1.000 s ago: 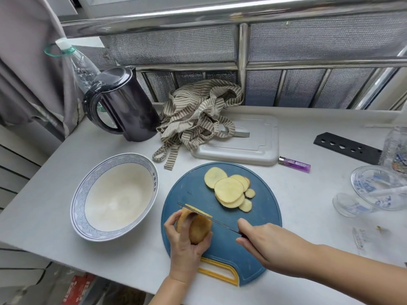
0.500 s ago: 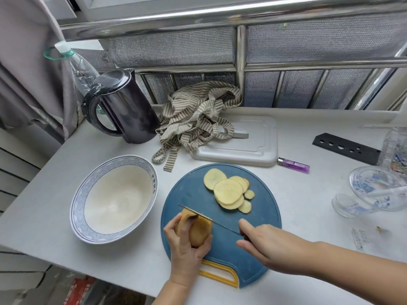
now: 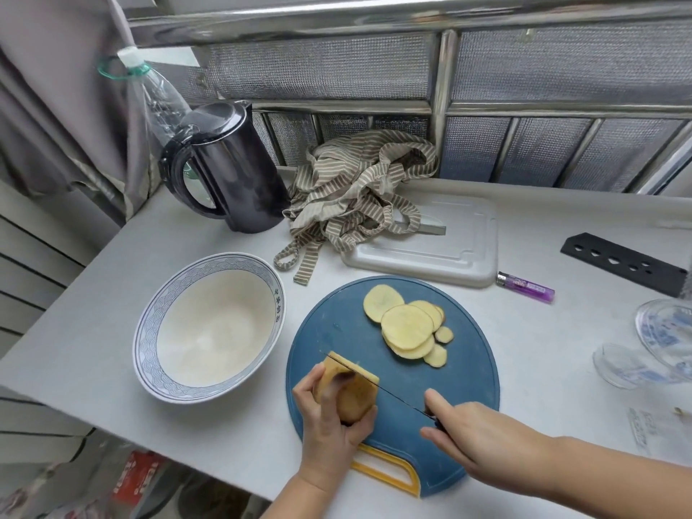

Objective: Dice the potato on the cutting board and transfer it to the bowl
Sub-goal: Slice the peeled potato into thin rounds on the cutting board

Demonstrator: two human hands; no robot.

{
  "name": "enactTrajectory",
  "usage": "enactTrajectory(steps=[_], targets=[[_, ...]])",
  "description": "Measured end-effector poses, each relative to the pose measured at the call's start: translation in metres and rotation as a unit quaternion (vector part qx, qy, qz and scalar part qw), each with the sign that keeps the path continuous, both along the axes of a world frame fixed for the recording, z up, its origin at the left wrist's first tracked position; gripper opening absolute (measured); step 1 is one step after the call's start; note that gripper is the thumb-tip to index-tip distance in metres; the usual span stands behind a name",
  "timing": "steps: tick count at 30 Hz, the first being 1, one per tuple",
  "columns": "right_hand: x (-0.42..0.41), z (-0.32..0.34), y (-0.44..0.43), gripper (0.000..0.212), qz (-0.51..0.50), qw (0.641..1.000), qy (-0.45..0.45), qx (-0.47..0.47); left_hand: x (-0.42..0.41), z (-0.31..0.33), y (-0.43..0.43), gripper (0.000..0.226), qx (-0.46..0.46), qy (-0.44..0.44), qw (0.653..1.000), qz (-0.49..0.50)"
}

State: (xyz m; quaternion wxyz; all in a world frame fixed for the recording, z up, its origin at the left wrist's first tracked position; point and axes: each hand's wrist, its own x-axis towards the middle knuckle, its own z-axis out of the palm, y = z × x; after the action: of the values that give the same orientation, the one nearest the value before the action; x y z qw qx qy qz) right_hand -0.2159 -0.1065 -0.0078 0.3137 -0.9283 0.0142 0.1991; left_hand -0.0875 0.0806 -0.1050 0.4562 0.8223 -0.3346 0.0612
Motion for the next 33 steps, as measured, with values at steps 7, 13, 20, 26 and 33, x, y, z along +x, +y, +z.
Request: enactTrajectory(steps=[7,13,20,26,33], targets=[[0.001,-0.006,0.003,0.022,0.001,0.999,-0.010,-0.041,0.002,-0.002,0.000,0.065,-0.006,-0.016,1.000,0.003],[0.013,-0.002,0.002,0.020,0.011,0.999,-0.011,-0.038,0.000,-0.004,-0.001,0.061,0.004,-0.021,1.000,0.013],[0.036,-0.001,0.007,0.018,0.013,0.999,-0.015,-0.044,-0.001,-0.002,-0.002,0.060,-0.015,-0.011,1.000,0.013],[0.041,-0.006,0.010,0.018,0.004,0.999,-0.022,-0.043,-0.001,-0.001,-0.002,0.060,-0.021,0.013,1.000,0.016],[0.029,-0.007,0.014,0.019,-0.004,1.000,-0.014,-0.024,0.000,0.002,0.000,0.060,-0.016,0.045,0.999,0.003]])
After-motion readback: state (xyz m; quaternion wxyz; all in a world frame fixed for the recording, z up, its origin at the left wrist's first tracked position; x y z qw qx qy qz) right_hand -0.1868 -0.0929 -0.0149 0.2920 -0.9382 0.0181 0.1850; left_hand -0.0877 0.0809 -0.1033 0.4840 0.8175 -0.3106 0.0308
